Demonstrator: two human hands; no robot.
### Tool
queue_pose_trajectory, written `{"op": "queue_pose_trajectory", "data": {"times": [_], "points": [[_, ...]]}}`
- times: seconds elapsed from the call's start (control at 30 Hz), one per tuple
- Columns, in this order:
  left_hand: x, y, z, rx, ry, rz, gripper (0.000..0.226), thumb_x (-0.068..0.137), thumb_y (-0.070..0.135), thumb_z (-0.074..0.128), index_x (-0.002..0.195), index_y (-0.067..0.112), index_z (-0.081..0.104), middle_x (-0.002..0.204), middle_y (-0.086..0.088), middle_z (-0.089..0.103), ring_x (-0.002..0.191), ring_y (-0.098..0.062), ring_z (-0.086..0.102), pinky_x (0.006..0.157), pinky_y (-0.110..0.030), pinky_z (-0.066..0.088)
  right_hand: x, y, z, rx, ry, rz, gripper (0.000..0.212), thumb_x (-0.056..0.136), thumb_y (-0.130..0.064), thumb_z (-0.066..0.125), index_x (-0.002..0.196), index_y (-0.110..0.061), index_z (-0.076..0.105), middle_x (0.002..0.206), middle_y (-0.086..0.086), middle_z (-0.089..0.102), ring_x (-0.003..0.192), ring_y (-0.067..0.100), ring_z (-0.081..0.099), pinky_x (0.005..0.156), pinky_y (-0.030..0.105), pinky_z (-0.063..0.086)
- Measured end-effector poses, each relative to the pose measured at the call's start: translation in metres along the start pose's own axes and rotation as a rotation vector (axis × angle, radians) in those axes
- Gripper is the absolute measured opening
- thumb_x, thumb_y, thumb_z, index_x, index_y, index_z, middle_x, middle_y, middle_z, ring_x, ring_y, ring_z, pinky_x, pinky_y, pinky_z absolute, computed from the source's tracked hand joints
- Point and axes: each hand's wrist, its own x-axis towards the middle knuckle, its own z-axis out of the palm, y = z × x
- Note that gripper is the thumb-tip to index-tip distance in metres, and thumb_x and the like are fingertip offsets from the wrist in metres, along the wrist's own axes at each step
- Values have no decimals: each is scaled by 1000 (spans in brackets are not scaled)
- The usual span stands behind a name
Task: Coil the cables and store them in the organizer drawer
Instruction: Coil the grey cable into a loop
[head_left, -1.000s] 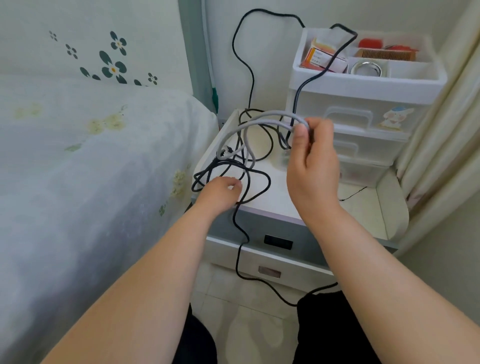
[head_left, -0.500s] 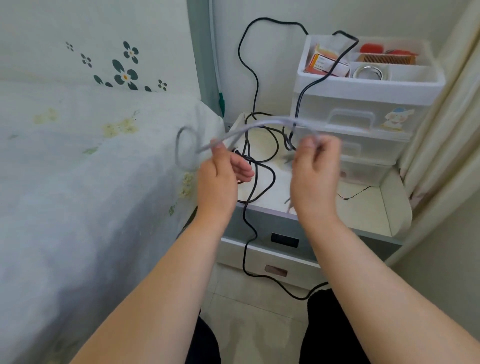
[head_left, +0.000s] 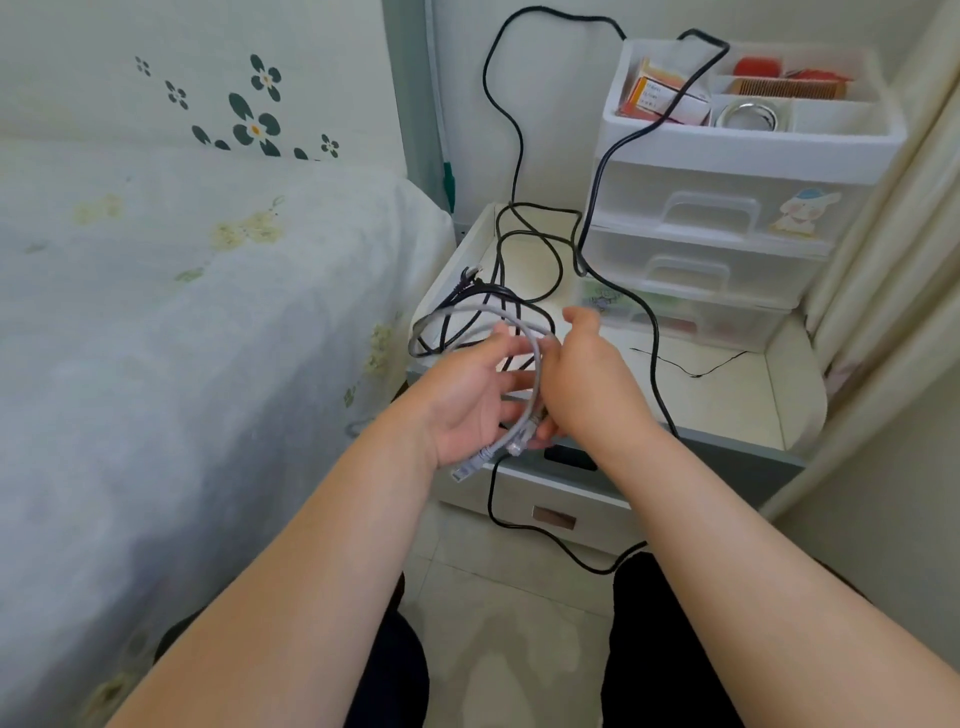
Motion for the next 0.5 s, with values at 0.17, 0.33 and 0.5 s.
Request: {"op": "queue_pose_trajectory", "data": {"times": [0.17,0.33,0.5], "points": [[-1,-8,11,725,334,107,40,102,43,34,83,17,57,68,3,59,52,-10,45,47,-23,32,6,10,-2,-43,-10,-6,34,95,-18,33,128,-22,35,75,7,66,67,30,65,72,48,55],[-11,-7,4,1095,210,189,37,97,47,43,77,19,58,71,9,60,55,-1,47,54,-23,33,9,20,-17,-72,-299,85,28,91,-19,42,118,-28,45,75,5,68,60,19,60,67,34,54],[-16,3,-5,852,224,318,37,100,39,42,77,17,63,69,5,67,35,-1,40,46,-18,35,12,34,-18,-556,-362,-76,52,92,-39,51,140,-42,31,159,5,1,145,31,11,109,49,26]]}}
